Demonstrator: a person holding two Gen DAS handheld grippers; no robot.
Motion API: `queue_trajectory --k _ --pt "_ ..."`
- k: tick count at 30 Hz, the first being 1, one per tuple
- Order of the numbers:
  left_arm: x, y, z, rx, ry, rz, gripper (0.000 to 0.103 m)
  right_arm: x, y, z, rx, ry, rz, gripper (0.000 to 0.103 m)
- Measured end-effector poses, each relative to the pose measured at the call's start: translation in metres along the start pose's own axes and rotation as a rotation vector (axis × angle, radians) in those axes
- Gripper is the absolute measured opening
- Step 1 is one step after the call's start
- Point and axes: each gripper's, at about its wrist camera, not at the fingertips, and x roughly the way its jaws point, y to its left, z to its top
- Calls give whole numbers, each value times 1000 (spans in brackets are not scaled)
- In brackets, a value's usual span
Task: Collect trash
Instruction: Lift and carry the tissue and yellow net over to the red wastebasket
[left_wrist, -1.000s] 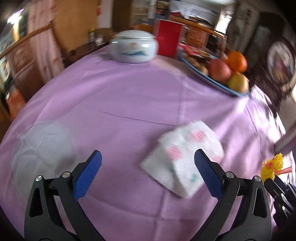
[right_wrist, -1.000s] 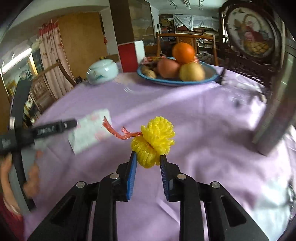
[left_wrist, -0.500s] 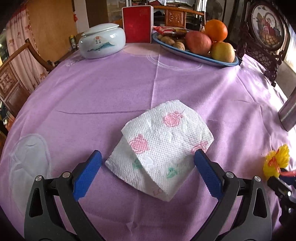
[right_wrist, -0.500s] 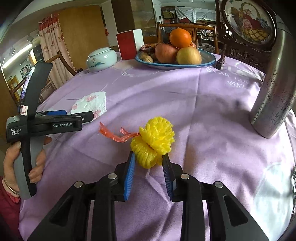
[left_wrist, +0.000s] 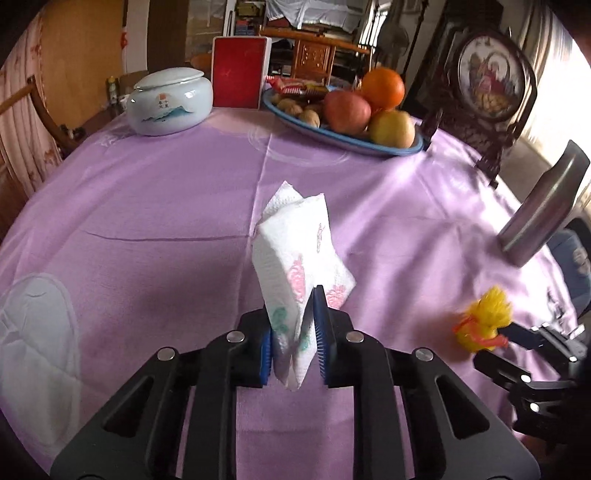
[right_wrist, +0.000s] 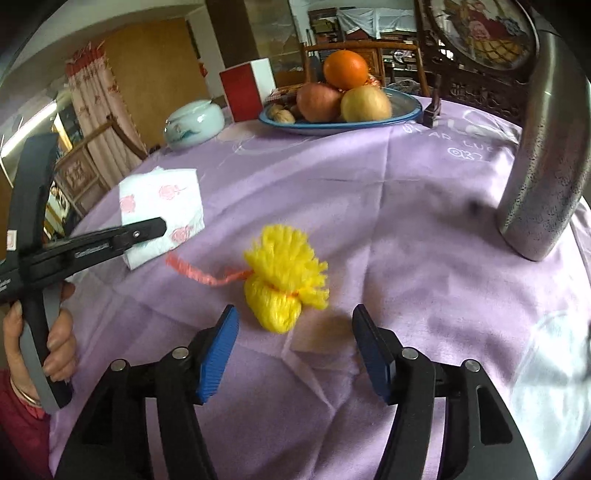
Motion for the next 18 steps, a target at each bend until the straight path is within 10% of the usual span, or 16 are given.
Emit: queue_trajectory --k 6,10,18 --pt "-2 -5 -1 10 -1 1 21 3 10 5 -15 -26 19 64" --pt "7 -7 -4 33 28 44 21 8 5 6 9 -3 55 28" --pt "16 -10 -10 81 37 118 24 5 5 5 5 -6 33 26"
